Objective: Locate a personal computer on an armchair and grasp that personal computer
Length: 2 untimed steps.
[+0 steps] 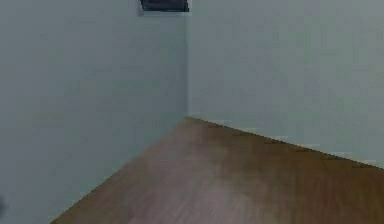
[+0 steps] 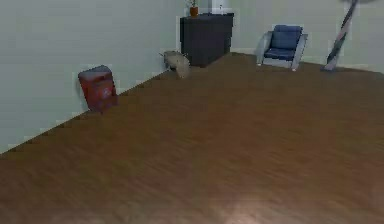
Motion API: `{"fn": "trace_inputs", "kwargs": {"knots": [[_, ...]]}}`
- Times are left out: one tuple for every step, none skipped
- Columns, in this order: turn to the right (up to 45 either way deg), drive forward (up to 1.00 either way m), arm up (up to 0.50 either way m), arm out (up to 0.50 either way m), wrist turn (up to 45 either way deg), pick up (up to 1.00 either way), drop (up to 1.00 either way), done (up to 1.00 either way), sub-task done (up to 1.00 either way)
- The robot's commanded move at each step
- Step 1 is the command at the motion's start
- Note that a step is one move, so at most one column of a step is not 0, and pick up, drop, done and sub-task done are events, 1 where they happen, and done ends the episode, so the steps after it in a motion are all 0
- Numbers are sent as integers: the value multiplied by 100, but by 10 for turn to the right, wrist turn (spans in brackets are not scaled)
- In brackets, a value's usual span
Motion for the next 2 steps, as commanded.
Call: {"fn": "trace_inputs", "kwargs": {"knots": [[-450, 0, 0, 0, 0, 0, 0, 0, 0], [-450, 0, 0, 0, 0, 0, 0, 0, 0]]}}
